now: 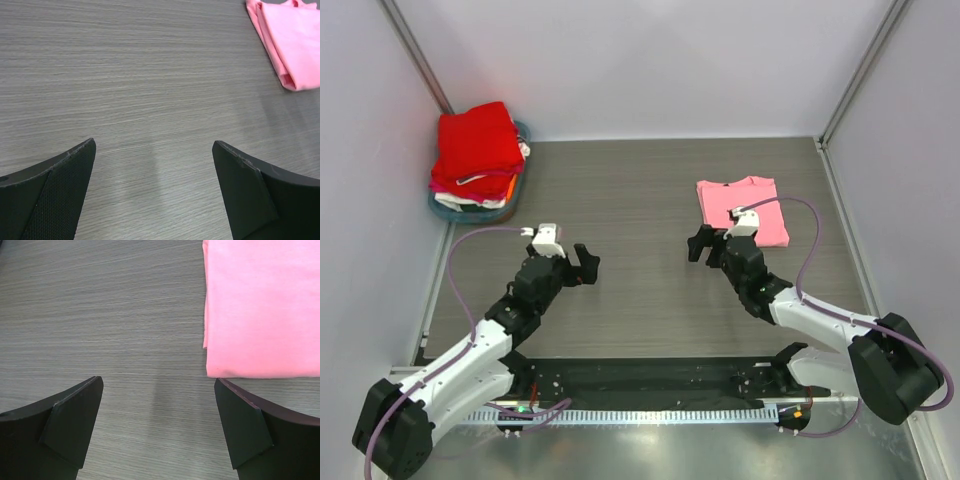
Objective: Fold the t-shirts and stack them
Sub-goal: Grab the tshirt from the pile
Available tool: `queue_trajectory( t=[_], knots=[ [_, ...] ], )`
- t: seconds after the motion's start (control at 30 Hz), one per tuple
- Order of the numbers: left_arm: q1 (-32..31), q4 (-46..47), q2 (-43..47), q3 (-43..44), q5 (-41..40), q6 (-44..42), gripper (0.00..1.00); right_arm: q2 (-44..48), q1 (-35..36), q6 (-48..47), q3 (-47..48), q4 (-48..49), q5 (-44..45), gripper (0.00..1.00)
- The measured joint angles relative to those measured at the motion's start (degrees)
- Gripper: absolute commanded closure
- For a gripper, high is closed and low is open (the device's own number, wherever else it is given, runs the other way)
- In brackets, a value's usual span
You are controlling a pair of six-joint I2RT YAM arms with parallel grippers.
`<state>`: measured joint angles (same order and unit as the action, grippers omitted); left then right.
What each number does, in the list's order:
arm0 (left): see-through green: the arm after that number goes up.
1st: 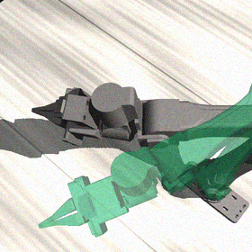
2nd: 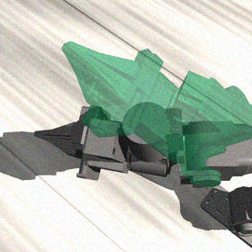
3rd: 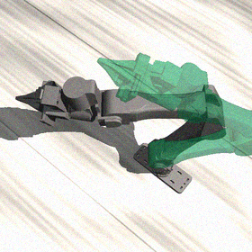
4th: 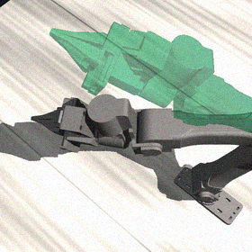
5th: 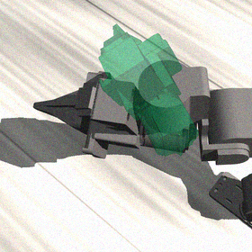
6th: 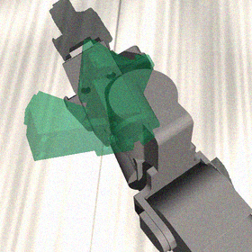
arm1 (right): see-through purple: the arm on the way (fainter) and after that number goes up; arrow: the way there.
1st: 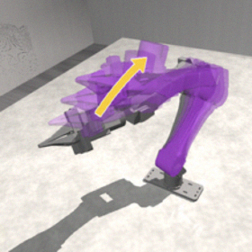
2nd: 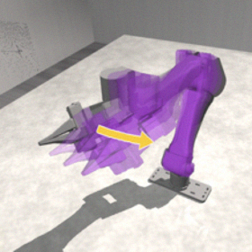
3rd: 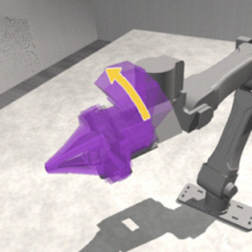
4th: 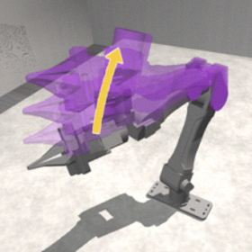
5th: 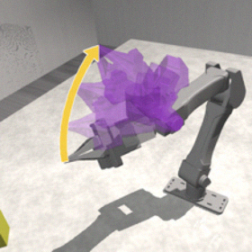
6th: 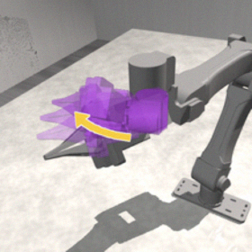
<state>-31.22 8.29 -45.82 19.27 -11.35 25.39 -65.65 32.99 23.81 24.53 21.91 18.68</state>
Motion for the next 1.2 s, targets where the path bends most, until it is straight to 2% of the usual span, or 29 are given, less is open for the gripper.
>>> queue_trajectory(
  t=[0.17,0.27,0.37,0.43,0.47,0.57,0.6,0.7,0.8,0.9,1.2],
  knots=[
    [0.2,-0.5,-1.3,0.0,-3.8,3.8,0.0,-0.1,0.0,1.9,1.4,-2.4,1.0,0.0],
    [0.4,-4.2,-3.4,2.2,-5.7,7.0,0.0,-0.5,0.0,1.8,1.9,-2.2,1.1,0.0],
    [1.7,-12.0,-6.6,9.1,-9.6,12.3,0.0,-1.0,0.0,1.6,1.9,-2.3,1.6,0.0],
    [5.0,-16.4,-9.4,15.7,-10.3,15.5,0.02,-1.3,0.0,1.6,1.9,-2.8,2.2,0.0],
    [8.1,-18.6,-11.1,19.5,-9.9,16.9,0.04,-1.4,0.0,1.6,1.9,-3.2,2.4,0.0],
    [20.4,-22.9,-16.2,29.9,-6.8,20.5,0.22,-1.5,0.0,1.6,1.9,-3.6,2.7,0.01],
    [23.6,-23.7,-17.4,32.0,-6.0,21.4,0.35,-1.5,0.0,1.6,1.9,-3.6,2.7,0.01],
    [34.6,-26.3,-22.6,37.9,-4.0,25.1,0.48,-1.5,0.0,1.6,1.9,-3.6,2.7,0.01],
    [41.0,-27.4,-27.6,40.8,-3.1,27.1,0.49,-1.5,0.0,1.6,1.9,-3.6,2.7,0.01],
    [43.9,-28.1,-33.2,43.8,-1.9,28.5,0.49,-1.5,0.0,1.6,1.9,-3.6,2.7,0.01],
    [45.0,-25.0,-48.8,51.3,1.6,34.9,0.49,-1.5,0.0,1.4,1.9,-3.6,2.1,0.01]
  ],
)
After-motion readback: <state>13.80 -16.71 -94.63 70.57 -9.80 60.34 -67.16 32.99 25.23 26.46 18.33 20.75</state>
